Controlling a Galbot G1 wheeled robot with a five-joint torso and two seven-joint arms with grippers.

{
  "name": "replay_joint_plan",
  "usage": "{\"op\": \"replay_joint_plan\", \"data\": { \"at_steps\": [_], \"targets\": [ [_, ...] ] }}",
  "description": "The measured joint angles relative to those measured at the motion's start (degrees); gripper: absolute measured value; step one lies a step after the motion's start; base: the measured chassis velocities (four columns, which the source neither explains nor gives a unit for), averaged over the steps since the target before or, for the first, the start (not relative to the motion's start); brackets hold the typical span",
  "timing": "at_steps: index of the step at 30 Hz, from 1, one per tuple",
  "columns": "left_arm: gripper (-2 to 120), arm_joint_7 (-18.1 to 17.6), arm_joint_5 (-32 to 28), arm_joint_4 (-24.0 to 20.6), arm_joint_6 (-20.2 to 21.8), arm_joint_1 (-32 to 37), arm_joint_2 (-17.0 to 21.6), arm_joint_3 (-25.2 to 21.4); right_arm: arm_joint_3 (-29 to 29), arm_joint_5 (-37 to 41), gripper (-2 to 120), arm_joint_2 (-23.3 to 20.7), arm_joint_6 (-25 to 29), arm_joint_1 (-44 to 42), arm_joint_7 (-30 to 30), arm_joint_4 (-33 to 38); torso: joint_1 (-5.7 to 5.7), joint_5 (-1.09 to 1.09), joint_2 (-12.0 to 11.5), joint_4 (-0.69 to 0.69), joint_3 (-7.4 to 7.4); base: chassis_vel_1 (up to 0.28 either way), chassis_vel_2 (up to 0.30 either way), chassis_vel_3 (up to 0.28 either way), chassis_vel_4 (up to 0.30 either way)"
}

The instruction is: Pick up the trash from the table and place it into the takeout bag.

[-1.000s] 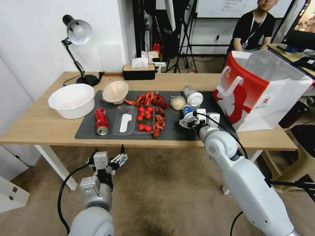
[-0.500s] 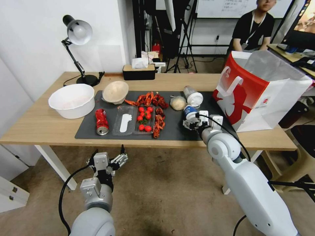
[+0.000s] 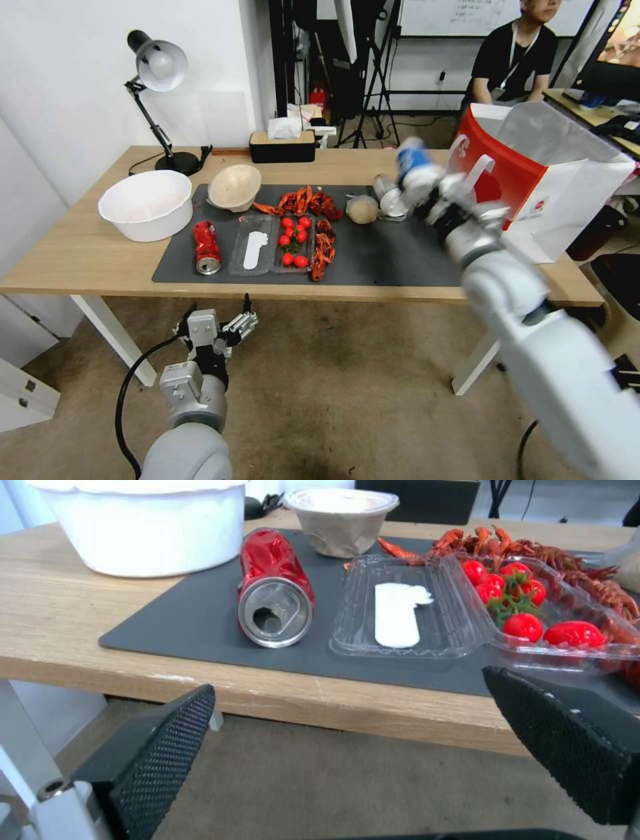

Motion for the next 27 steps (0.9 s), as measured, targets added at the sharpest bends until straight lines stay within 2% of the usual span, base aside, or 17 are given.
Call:
{"op": "replay_joint_plan", "data": {
  "at_steps": [2,4,7,11,18,20,22,24,25,27],
  "targets": [
    [100,-0.01,0.11,-0.14,-0.01,0.13,-0.12,-0.04,1.65,4.72,68,-3.32,-1.79,3.20,3.95,0.47,0.00,0.01,0.00,0.00,0.00,0.000,0.000,0.000,0.000],
    [100,-0.01,0.13,-0.19,-0.02,0.15,-0.13,-0.06,2.11,6.08,68,-4.24,-2.42,4.12,5.29,0.41,0.00,0.00,0.00,0.00,0.00,0.000,0.000,0.000,0.000],
    [100,-0.03,0.15,-0.33,-0.03,0.23,-0.14,-0.10,3.86,10.37,68,-7.55,-3.82,7.87,9.55,-3.24,0.00,0.03,-0.01,0.00,0.00,0.000,0.000,0.000,0.000],
    [100,-0.03,0.15,-0.49,-0.05,0.27,-0.16,-0.11,4.62,12.01,68,-8.89,-3.97,10.09,11.27,-8.23,0.01,0.03,-0.01,-0.01,0.00,0.000,0.000,0.000,0.000],
    [100,-0.04,0.15,-0.76,-0.20,0.61,-0.09,-0.16,4.46,11.91,68,-8.85,-3.83,10.27,13.33,-12.50,0.01,0.01,-0.01,0.00,0.00,0.000,0.000,0.000,0.000],
    [100,-0.04,0.15,-0.83,-0.21,0.70,-0.06,-0.18,4.38,11.88,71,-8.69,-3.83,10.15,13.41,-13.03,0.01,0.02,-0.01,0.00,0.01,0.000,0.000,0.000,0.000],
    [100,-0.04,0.15,-0.97,-0.25,0.87,0.00,-0.21,4.26,11.70,83,-8.28,-3.85,10.03,13.69,-13.97,0.01,0.01,-0.01,0.00,0.00,0.000,0.000,0.000,0.000],
    [100,-0.05,0.15,-0.97,-0.25,0.89,0.01,-0.22,4.25,11.67,84,-8.24,-3.87,10.00,13.71,-14.08,0.01,0.01,-0.01,0.00,0.01,0.000,0.000,0.000,0.000],
    [100,-0.23,0.15,-0.94,-0.25,0.85,0.25,-0.21,4.19,11.53,92,-8.20,-3.99,9.84,13.73,-14.42,0.01,0.01,-0.01,0.01,0.00,0.000,0.000,0.000,0.000],
    [100,-0.32,0.16,-0.85,-0.26,0.77,0.49,-0.16,4.14,11.44,96,-8.21,-4.06,9.71,13.72,-14.51,0.01,0.00,-0.01,0.00,0.00,0.000,0.000,0.000,0.000]
  ]
}}
